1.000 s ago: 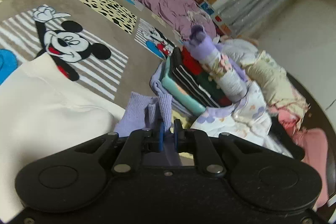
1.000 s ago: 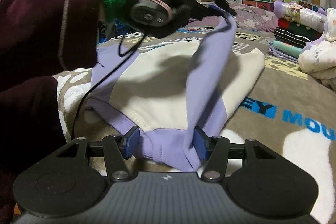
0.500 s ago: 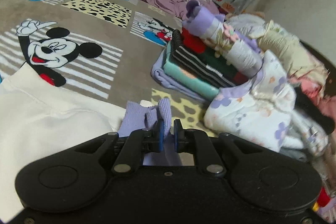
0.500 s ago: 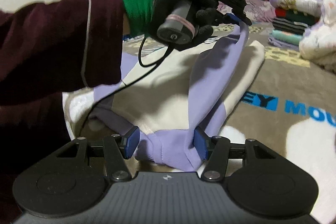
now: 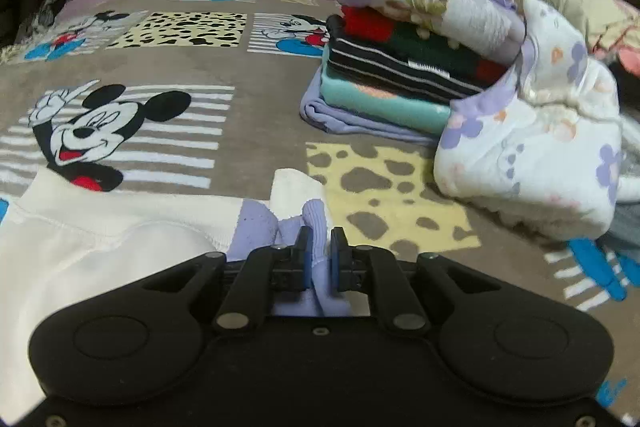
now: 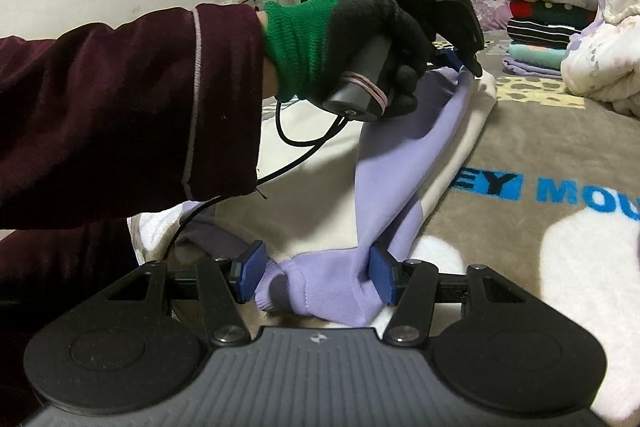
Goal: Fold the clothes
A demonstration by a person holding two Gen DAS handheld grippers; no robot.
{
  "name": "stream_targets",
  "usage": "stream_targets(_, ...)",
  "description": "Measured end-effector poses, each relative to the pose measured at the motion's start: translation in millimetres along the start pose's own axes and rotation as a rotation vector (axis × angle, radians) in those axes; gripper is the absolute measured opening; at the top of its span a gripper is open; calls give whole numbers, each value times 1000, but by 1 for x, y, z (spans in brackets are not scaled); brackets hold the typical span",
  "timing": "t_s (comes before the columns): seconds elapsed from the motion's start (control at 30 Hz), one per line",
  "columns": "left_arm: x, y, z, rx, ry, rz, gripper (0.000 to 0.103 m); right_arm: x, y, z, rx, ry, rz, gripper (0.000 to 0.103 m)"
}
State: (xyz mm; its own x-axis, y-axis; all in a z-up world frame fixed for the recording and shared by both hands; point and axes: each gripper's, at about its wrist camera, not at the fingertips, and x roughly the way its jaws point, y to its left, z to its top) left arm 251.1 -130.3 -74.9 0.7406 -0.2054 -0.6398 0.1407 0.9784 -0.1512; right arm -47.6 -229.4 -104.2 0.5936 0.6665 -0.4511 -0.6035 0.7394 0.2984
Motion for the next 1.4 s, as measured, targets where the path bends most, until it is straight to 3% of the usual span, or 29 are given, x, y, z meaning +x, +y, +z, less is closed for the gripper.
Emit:
stream_targets(0.07, 4, -4, 0, 31, 17, -6, 11, -1, -1, 1, 7, -2, -4, 56)
stream_targets(0.1, 4, -4, 1, 38, 27, -27, 27, -2, -2, 1, 10, -2, -8, 56)
stream_targets(0.17, -7, 0, 3, 31, -4, -56, 42, -7, -4, 1, 21, -9, -19, 56)
stream_targets(0.33, -38, 14, 6, 97, -70, -62, 38, -19, -8, -1, 36, -23, -89, 57)
stream_targets(0.47, -36, 8, -1, 225, -38, -54, 32, -22, 0, 2, -34, -87, -135, 57)
stream_targets(0.6, -22, -1, -5, 295, -7, -63, 32, -15, 12, 8, -127, -141, -136, 56)
stream_targets(0.7, 5, -3, -7, 331, 62, -17, 32, 6, 15, 9, -166, -84, -133, 56)
stream_targets(0.77, 14, -2, -12, 353, 74, 16, 33, 24, 11, 5, -145, 19, -131, 57)
stream_targets(1.03, 1, 7, -7, 303, 42, 14, 33, 23, 8, 2, -135, 26, -105, 59)
stream_targets(1.13, -24, 29, 0, 169, -30, -9, 32, 22, 9, 1, -140, 23, -104, 59)
stream_targets(1.27, -29, 61, 7, -27, -17, -64, 32, 20, 11, 1, -145, 15, -104, 59)
stream_targets(1.4, -15, 71, 3, -95, 48, -109, 36, 18, 12, 1, -144, -4, -98, 59)
